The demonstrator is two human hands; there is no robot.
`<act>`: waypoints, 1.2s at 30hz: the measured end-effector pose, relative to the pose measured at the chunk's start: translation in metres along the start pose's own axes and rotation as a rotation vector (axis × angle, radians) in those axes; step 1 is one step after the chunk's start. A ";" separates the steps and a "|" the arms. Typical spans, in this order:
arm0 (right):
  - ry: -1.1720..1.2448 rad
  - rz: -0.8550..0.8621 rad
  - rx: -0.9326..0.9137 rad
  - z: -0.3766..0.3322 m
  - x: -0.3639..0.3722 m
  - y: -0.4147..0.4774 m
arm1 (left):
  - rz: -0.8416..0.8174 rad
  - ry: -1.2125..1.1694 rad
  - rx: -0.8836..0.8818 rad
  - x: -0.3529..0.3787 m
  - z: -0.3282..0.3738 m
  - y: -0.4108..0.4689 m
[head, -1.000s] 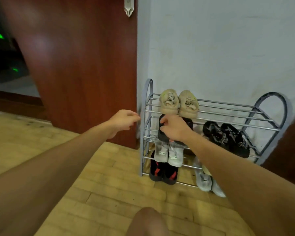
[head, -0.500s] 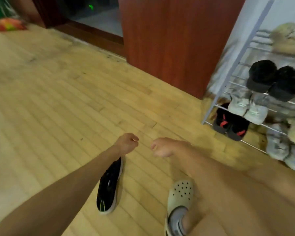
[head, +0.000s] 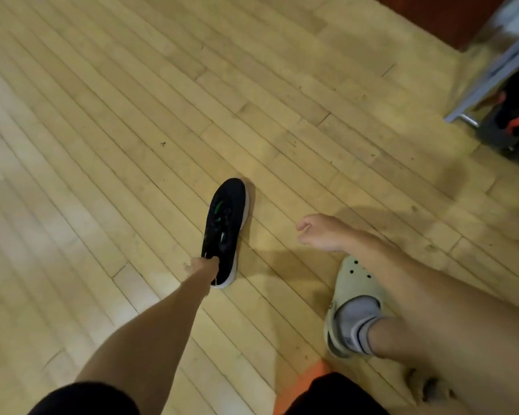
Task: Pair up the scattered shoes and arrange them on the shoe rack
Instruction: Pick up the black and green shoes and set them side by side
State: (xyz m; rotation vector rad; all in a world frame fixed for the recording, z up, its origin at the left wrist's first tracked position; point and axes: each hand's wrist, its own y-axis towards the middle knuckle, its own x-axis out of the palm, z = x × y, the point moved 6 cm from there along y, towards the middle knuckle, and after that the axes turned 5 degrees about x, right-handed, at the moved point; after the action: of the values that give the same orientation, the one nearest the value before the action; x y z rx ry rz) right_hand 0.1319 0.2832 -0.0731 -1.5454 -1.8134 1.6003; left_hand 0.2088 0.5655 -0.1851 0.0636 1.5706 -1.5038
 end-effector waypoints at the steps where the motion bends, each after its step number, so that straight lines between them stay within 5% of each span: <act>1: 0.001 -0.001 0.008 0.005 0.002 0.003 | 0.017 -0.015 -0.007 0.002 -0.005 -0.001; 10: 0.054 0.043 0.032 0.021 -0.010 -0.002 | -0.273 -0.437 -0.103 0.027 0.001 -0.035; 14: 0.092 0.084 0.008 0.018 -0.025 -0.022 | -0.237 -0.489 -0.031 0.029 0.018 -0.053; 19: 0.175 0.133 0.021 0.027 -0.047 -0.053 | -0.204 -0.507 0.178 0.023 0.087 -0.092; 26: 0.213 0.344 0.052 0.052 -0.132 -0.142 | -0.421 -0.409 0.656 0.020 0.197 -0.206; 36: 0.939 0.772 -0.139 0.194 -0.235 -0.324 | -0.706 0.056 1.342 0.070 0.327 -0.472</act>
State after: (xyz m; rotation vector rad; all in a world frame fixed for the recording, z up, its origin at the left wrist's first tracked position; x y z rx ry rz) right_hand -0.0904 0.0426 0.2277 -2.6289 -0.8478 0.6466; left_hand 0.0689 0.1462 0.1886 0.3305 0.3279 -2.8856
